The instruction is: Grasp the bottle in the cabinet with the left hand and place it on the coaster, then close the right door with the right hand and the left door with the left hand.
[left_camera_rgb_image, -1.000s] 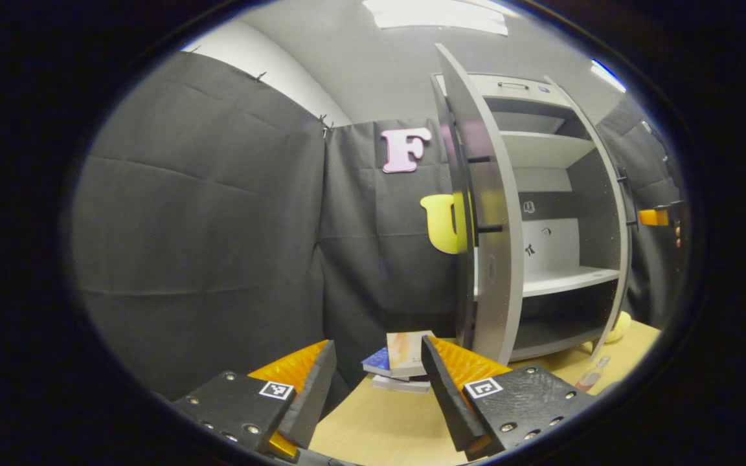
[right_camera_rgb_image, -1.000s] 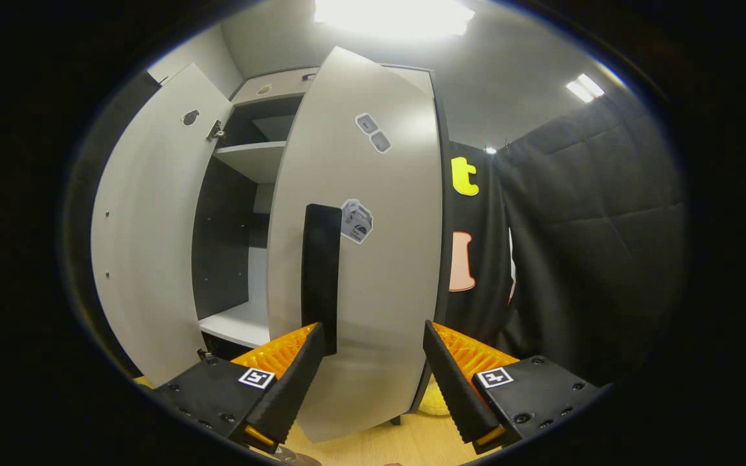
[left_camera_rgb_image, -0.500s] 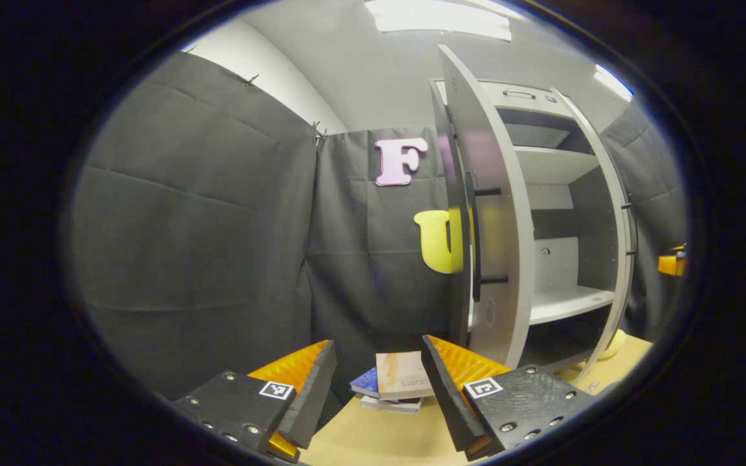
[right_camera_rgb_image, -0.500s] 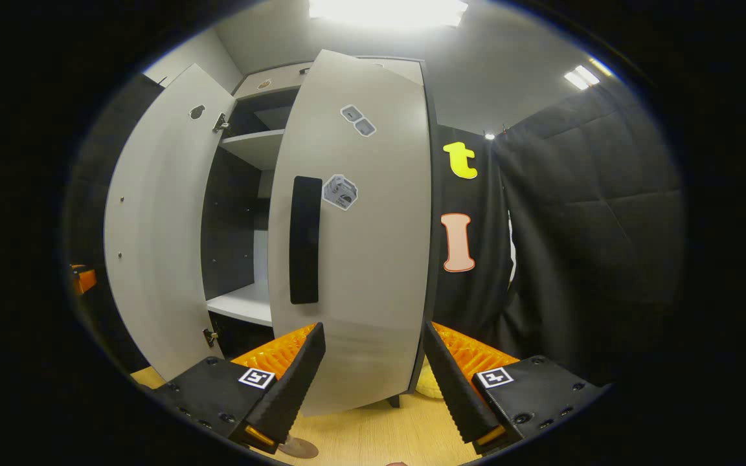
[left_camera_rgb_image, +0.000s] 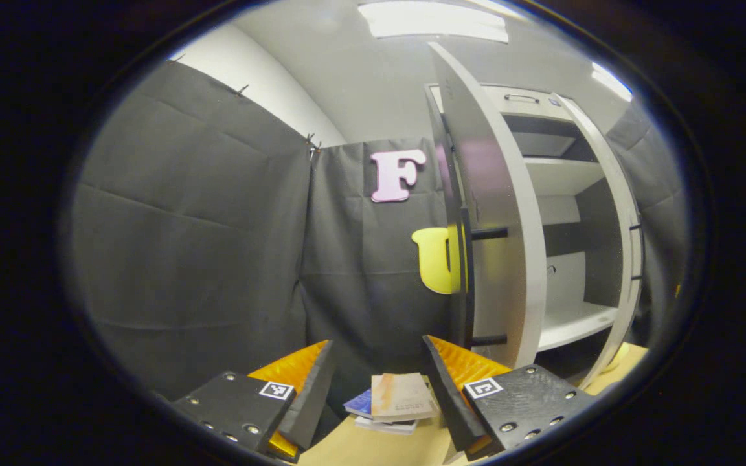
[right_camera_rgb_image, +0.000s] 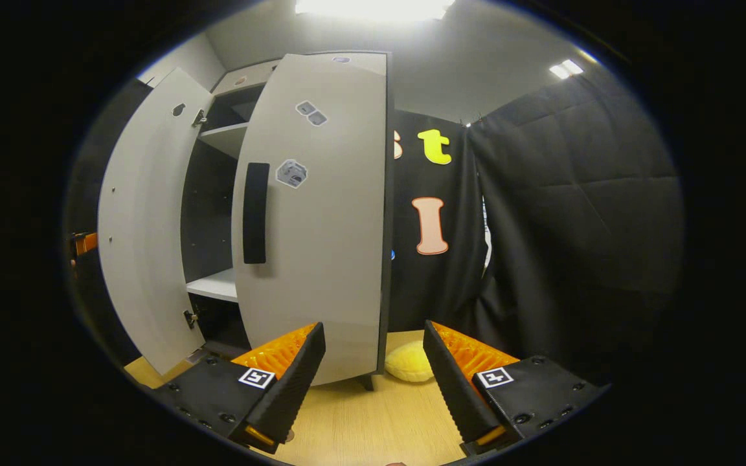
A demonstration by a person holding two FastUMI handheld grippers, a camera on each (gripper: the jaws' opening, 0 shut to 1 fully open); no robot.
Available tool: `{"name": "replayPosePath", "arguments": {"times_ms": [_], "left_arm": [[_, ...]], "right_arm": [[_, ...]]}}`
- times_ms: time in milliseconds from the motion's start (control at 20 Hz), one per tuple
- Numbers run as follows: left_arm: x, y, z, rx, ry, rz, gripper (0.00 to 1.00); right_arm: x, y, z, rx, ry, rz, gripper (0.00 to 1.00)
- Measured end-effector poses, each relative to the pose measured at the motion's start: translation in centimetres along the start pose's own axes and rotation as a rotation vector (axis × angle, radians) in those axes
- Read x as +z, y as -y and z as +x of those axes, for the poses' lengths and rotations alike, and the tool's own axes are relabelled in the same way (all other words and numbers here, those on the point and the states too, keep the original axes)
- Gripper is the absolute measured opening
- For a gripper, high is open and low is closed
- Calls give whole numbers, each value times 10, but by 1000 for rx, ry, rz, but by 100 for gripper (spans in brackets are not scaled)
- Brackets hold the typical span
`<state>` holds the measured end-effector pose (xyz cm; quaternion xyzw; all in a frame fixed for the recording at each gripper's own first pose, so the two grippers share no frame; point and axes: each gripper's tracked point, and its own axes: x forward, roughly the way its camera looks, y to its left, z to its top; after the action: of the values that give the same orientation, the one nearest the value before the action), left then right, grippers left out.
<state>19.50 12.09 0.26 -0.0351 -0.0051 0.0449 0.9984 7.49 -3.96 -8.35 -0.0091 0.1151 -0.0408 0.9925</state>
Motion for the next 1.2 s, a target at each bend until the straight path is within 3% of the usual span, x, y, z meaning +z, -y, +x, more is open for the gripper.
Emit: {"name": "replayPosePath", "arguments": {"times_ms": [300,400,600,650,900,1100,1150,1200], "left_arm": [[8,7,4,42,17,11,87],[8,9,2,43,17,20,87],[10,14,-1,64,19,24,87],[11,17,-1,61,20,15,80],[14,36,-9,42,26,4,80],[14,57,-16,2,33,-4,80],[14,62,-17,-7,34,-10,87],[15,68,-17,-16,36,-14,87]], "right_arm": [[-4,27,-4,-44,-7,20,97],[-5,36,-5,-48,-10,20,94],[-4,46,-6,-38,-8,21,97],[-4,48,-6,-34,-7,17,97],[-5,45,-2,-2,-16,26,97],[-5,41,0,16,-19,12,97],[-5,40,0,19,-19,10,97],[-4,39,-1,22,-19,11,97]]}}
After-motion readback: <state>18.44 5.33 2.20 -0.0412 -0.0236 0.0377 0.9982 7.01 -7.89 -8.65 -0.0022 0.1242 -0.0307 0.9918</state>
